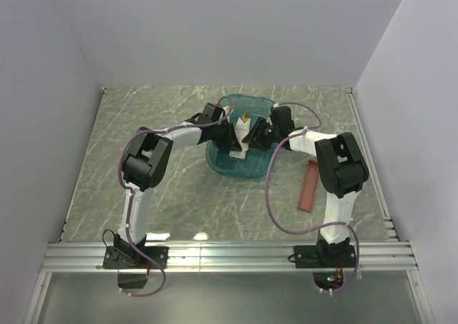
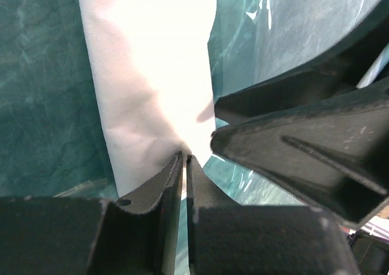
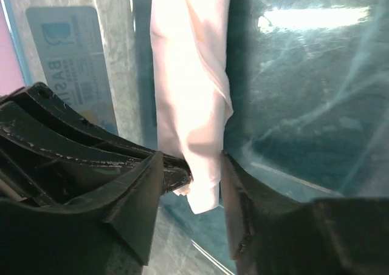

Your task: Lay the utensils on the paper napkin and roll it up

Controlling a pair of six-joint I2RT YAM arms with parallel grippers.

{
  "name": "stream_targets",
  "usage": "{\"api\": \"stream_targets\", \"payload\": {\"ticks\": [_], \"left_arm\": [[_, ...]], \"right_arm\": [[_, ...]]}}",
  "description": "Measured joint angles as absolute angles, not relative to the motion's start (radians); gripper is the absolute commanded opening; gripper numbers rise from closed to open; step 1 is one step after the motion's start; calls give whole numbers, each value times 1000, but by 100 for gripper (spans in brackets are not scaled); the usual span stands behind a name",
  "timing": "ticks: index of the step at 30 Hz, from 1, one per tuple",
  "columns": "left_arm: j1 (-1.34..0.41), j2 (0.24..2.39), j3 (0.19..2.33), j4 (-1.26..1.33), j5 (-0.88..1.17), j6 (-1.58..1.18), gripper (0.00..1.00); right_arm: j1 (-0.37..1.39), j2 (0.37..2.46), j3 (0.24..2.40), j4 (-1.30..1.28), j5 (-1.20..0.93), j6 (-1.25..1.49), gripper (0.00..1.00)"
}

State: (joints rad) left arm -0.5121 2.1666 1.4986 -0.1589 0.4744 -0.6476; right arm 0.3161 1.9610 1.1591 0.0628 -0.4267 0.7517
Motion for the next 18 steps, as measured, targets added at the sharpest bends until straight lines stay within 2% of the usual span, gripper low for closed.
{"api": "stream_targets", "payload": {"ticks": [5, 13, 18], "left_arm": [[-512, 2167, 1499, -159, 475, -648, 14], [-512, 2167, 1499, -156, 477, -648, 15], [-512, 2167, 1499, -154, 477, -649, 15]], "right_arm": [[316, 1926, 1159, 27, -381, 737, 46], [319, 1903, 1159, 15, -373, 711, 12], [328, 1941, 1190, 56, -413, 713, 7]]}}
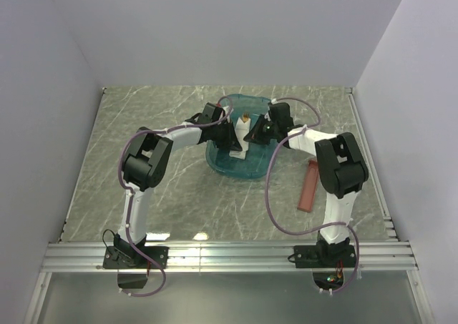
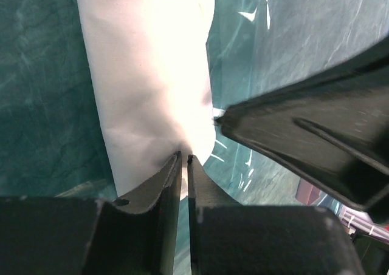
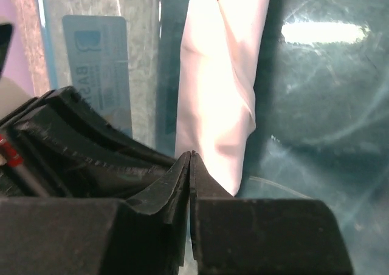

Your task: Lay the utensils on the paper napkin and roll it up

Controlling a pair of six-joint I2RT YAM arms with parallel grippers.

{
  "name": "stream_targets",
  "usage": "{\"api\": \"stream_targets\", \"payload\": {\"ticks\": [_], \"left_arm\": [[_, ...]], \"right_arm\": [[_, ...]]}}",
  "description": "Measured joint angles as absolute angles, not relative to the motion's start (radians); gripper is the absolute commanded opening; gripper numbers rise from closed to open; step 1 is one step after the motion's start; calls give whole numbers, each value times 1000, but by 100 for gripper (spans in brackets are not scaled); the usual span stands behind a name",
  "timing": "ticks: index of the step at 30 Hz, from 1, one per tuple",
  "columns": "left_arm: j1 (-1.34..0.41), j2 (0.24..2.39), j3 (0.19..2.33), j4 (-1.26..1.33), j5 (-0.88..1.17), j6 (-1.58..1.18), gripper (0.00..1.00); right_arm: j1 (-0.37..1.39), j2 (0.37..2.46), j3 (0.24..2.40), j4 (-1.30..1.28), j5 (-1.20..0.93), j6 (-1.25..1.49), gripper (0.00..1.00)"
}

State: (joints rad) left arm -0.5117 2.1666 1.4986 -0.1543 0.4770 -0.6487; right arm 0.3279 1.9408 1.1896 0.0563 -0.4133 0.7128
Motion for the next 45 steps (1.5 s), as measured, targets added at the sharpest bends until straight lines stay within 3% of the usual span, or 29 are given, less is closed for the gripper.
{"api": "stream_targets", "payload": {"ticks": [14, 17, 20, 21, 22, 23, 24, 28, 29, 32, 45], "left_arm": [[-510, 2167, 1513, -163, 477, -652, 25], [-509, 2162, 1530, -170, 477, -654, 35], [-507, 2137, 1544, -186, 477, -663, 52], [-507, 2123, 1549, -192, 476, -667, 62], [-506, 2106, 1557, -201, 474, -665, 67], [-506, 2086, 1567, -208, 473, -669, 87], [-505, 2069, 1576, -210, 470, -664, 99], [-501, 1969, 1603, -229, 443, -669, 99], [-500, 1939, 1603, -234, 436, -668, 99], [-494, 1829, 1596, -249, 391, -664, 99], [-477, 1171, 1155, -221, 168, -648, 99]], "right_arm": [[331, 2003, 1203, 62, -390, 702, 3], [331, 2001, 1205, 59, -390, 692, 3], [331, 1988, 1205, 44, -389, 679, 5], [331, 1979, 1205, 35, -390, 673, 7], [331, 1967, 1205, 26, -390, 667, 9], [331, 1953, 1205, 19, -392, 663, 18], [331, 1935, 1205, 11, -392, 659, 25], [331, 1803, 1205, -45, -380, 634, 62], [331, 1763, 1205, -58, -373, 628, 77], [331, 1611, 1204, -100, -337, 607, 98], [338, 913, 985, -331, -36, 555, 100]]}}
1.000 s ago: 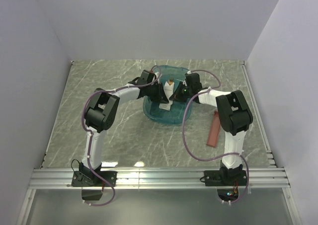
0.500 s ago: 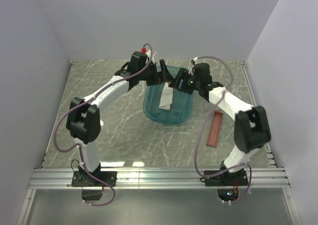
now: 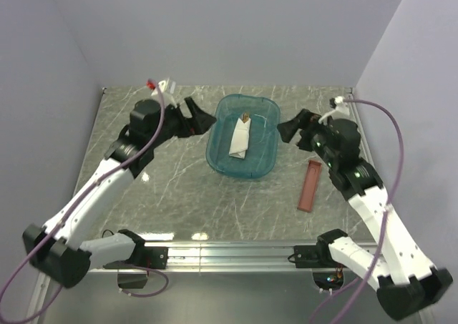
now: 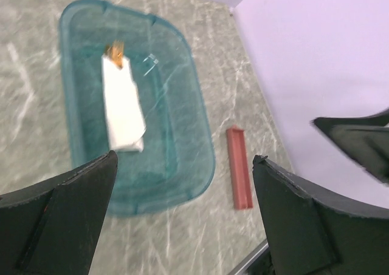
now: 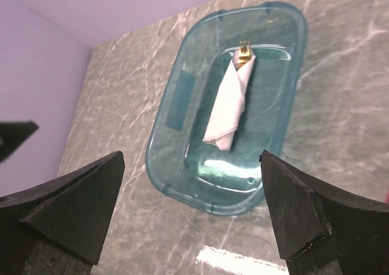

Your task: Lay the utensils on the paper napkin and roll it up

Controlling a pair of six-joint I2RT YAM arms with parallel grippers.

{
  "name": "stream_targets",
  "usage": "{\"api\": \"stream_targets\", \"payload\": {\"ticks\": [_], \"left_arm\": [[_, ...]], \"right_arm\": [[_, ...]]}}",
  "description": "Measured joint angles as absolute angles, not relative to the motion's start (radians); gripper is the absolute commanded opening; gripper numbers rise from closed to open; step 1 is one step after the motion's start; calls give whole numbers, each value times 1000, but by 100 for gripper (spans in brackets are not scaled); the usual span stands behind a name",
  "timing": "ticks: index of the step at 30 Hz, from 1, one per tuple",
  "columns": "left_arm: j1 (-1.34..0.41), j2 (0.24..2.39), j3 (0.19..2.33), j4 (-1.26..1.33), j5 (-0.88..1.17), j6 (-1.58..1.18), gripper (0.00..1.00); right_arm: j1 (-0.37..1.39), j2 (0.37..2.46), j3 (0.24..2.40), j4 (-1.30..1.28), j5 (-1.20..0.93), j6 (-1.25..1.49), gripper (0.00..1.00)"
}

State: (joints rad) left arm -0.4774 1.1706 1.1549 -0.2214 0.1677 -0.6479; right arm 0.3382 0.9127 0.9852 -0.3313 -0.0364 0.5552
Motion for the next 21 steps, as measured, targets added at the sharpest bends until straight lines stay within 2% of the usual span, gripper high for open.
{"api": "stream_targets", "payload": {"ticks": [4, 10, 21], "left_arm": [[-477, 1021, 1028, -225, 148, -651, 99], [-477, 897, 991, -226, 149, -659, 99], [-477, 860, 968, -228, 149, -673, 99]], "right_arm": [[338, 816, 950, -368, -5, 555, 100], [338, 781, 926, -383, 0, 561, 100], [338, 717, 907, -413, 0, 563, 100]]}}
